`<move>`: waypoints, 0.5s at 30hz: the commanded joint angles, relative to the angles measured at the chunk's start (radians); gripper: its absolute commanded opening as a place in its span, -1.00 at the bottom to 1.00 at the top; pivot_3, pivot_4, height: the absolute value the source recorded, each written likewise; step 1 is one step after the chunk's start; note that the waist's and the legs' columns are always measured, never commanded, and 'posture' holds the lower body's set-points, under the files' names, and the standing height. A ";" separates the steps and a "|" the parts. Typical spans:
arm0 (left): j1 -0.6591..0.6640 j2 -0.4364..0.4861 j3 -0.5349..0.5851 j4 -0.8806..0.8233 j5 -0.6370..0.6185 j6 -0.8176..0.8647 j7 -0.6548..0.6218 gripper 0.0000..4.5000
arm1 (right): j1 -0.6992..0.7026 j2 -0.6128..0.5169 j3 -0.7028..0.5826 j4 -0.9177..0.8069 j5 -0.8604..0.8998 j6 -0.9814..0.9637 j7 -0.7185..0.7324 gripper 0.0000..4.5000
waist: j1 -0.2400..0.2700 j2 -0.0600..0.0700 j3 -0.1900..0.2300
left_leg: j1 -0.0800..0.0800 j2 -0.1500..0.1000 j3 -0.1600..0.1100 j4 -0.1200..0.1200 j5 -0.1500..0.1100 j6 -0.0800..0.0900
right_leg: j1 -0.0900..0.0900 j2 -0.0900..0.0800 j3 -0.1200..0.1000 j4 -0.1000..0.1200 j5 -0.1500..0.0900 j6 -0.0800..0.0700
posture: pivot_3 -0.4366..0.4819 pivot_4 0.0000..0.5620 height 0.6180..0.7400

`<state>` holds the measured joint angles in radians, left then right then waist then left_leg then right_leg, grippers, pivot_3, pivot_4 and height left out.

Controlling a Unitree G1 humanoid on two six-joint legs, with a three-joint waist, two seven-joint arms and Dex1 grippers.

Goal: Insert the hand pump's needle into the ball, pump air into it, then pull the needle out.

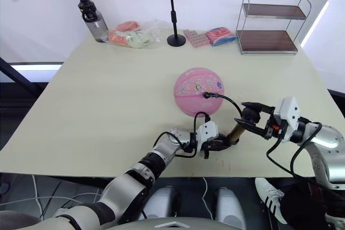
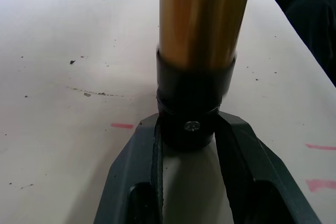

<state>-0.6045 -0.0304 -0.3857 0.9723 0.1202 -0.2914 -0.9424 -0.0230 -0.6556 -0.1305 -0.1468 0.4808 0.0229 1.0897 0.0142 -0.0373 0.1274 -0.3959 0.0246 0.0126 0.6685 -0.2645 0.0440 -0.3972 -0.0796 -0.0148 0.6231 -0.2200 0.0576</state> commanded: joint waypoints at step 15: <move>0.034 0.027 -0.011 0.071 0.028 0.047 -0.011 -0.56 | -0.170 -0.239 -0.191 -0.082 0.344 0.407 0.075 -0.04 | 0.003 0.014 0.013 | -0.004 -0.002 0.000 -0.001 -0.001 0.001 | -0.001 -0.003 -0.002 -0.002 0.000 0.000 | -0.05 -0.47 1.00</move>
<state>-0.6111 -0.0423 -0.3822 0.9635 0.1025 -0.2931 -0.9636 -0.1577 -0.8656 -0.2443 -0.1881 0.7179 0.3883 1.1266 0.0171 -0.0232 0.1406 -0.4000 0.0222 0.0123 0.6675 -0.2654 0.0455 -0.3987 -0.0831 -0.0164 0.6210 -0.2203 0.0580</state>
